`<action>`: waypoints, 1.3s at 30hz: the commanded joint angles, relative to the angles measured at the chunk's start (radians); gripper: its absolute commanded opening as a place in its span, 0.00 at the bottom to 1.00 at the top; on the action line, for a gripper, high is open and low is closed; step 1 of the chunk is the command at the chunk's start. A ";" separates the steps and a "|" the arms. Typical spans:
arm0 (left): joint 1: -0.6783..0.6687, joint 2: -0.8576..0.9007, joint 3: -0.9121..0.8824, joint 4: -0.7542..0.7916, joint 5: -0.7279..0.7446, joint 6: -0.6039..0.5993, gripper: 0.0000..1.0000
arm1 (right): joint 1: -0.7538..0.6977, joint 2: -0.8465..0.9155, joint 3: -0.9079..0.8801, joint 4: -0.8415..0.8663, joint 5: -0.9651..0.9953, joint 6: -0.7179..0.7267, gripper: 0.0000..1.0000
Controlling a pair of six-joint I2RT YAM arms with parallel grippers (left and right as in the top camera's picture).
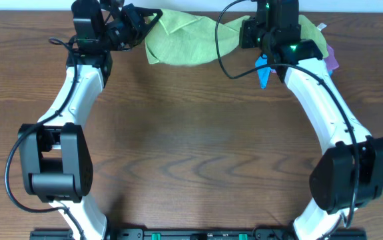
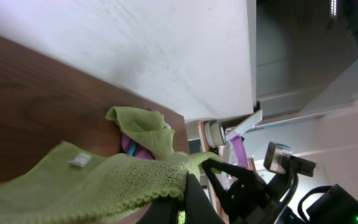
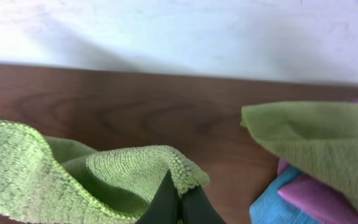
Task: Fold the cloth
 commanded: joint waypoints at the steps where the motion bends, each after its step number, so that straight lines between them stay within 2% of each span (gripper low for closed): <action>1: 0.008 0.013 0.030 0.008 -0.005 0.030 0.06 | -0.008 0.007 0.032 0.023 0.022 -0.051 0.01; 7: 0.006 0.032 0.032 0.029 0.011 0.030 0.06 | -0.008 0.010 0.042 0.039 0.033 -0.061 0.01; 11: 0.026 0.031 0.032 0.020 0.107 0.078 0.05 | -0.005 0.008 0.056 -0.083 0.031 -0.064 0.01; 14: 0.058 0.031 0.032 -0.058 0.199 0.127 0.06 | 0.001 0.000 0.059 -0.201 0.029 -0.065 0.01; 16: 0.080 0.031 0.032 -0.152 0.252 0.195 0.06 | 0.005 -0.003 0.059 -0.270 0.025 -0.065 0.01; 20: 0.113 0.031 0.032 -0.454 0.294 0.409 0.06 | 0.022 -0.003 0.059 -0.426 0.013 -0.064 0.01; 23: 0.119 0.031 0.032 -0.703 0.288 0.609 0.06 | 0.042 -0.003 0.059 -0.511 0.006 -0.064 0.02; 31: 0.117 0.031 0.032 -1.189 0.233 1.006 0.06 | 0.077 -0.003 0.049 -0.632 -0.021 -0.052 0.01; 35: 0.117 0.031 0.020 -1.369 0.191 1.158 0.06 | 0.079 -0.003 0.002 -0.665 -0.020 -0.053 0.02; 39: 0.117 0.031 -0.027 -1.438 0.192 1.225 0.06 | 0.079 -0.009 -0.082 -0.669 -0.040 -0.051 0.01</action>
